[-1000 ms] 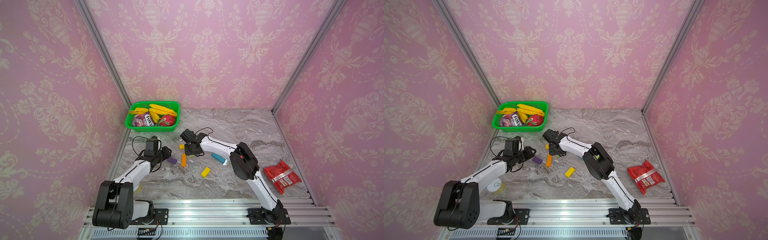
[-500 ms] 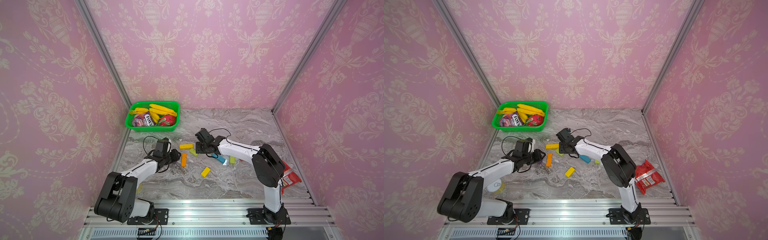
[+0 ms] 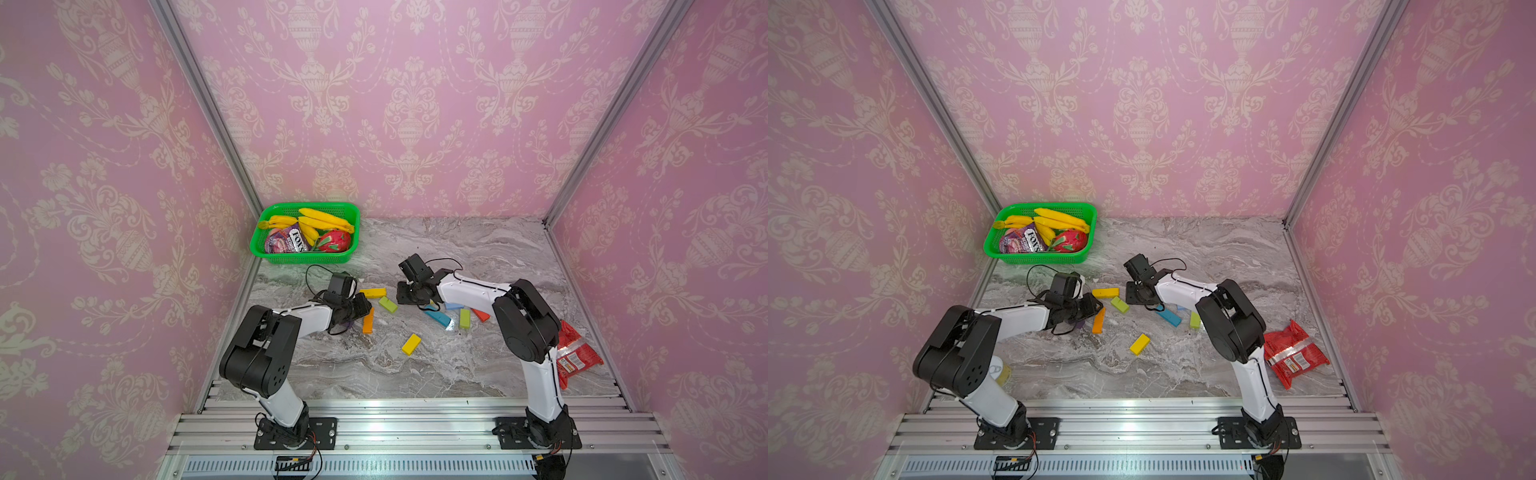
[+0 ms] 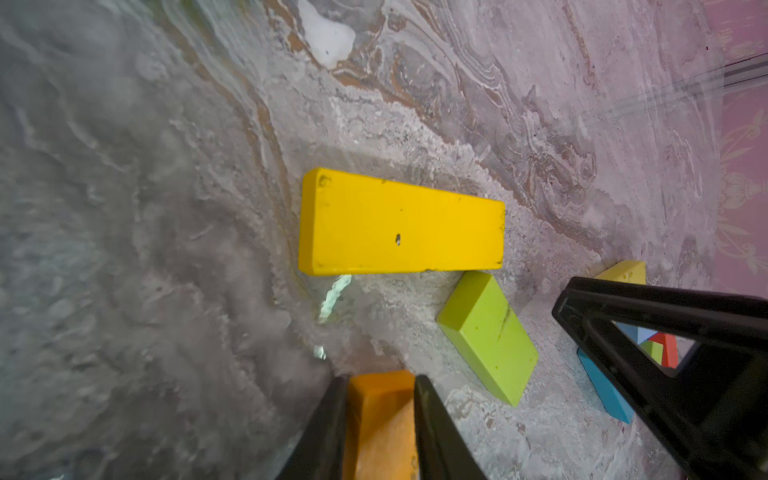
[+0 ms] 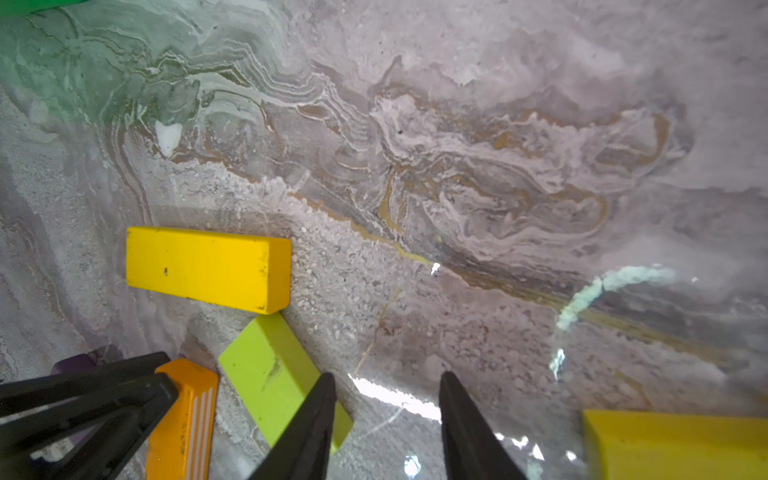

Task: Assemble the letter p with building blocks
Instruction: Move the building block to the center of the board.

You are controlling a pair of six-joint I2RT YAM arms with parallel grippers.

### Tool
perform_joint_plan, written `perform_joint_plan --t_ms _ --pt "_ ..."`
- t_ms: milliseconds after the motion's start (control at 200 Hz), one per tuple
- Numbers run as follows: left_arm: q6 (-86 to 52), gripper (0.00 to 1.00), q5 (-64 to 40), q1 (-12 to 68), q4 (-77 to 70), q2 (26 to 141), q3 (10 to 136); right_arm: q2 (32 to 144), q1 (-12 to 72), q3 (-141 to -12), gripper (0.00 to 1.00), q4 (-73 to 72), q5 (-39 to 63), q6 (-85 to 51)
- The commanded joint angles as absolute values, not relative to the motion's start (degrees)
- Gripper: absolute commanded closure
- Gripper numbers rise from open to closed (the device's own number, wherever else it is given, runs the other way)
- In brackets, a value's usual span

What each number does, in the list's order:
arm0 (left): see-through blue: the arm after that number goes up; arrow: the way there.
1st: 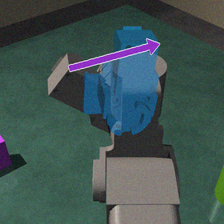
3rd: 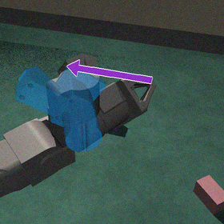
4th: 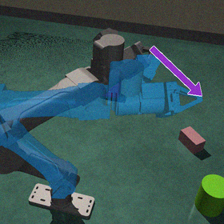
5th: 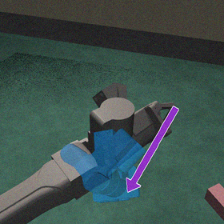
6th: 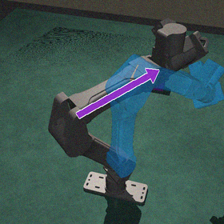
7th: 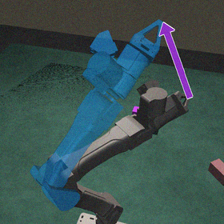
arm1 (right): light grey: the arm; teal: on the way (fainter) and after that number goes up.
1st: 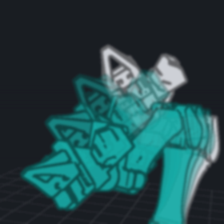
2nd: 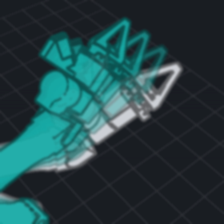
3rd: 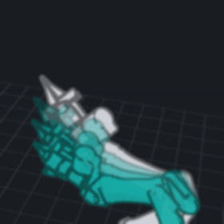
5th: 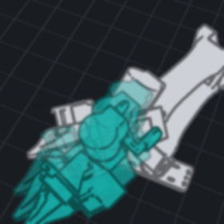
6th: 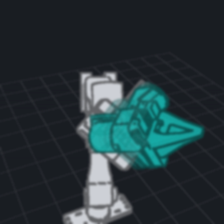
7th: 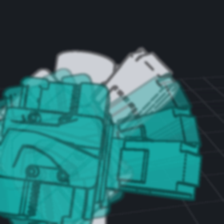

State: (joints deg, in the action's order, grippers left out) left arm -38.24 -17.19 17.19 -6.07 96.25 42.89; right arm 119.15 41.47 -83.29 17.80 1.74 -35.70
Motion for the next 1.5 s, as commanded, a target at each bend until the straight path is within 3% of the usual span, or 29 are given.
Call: perform_joint_plan --t_ms 0,195,525,775,1171,1496 --pt "-38.31 0.69 -14.91 18.02 -7.71 97.4 44.33 120.1 40.89 -84.64 0.56 18.1 2.81 -34.35" --pt "-36.49 0.7 -13.77 18.28 -3.51 98.47 46.67 120.11 40.52 -84.13 0.56 18.51 3.19 -34.18" --pt "-32.81 0.84 -13.77 19.92 3.36 99.47 48.28 119.27 40.1 -83.23 0.55 18.81 3.16 -33.77" --pt "-28.97 0.88 -13.47 22.29 10.16 100.04 49.54 118.82 39.99 -81.26 0.55 17.67 3.08 -33.82" --pt "-31.62 0.88 -13.74 26.64 14.49 89.12 39.07 117.85 40.07 -79.22 0.54 16.45 3.76 -33.73" --pt "-32.64 0.86 -5.86 27.61 13.75 79.0 37.19 119.97 39.91 -81.33 0.56 16.71 5.79 -33.41"
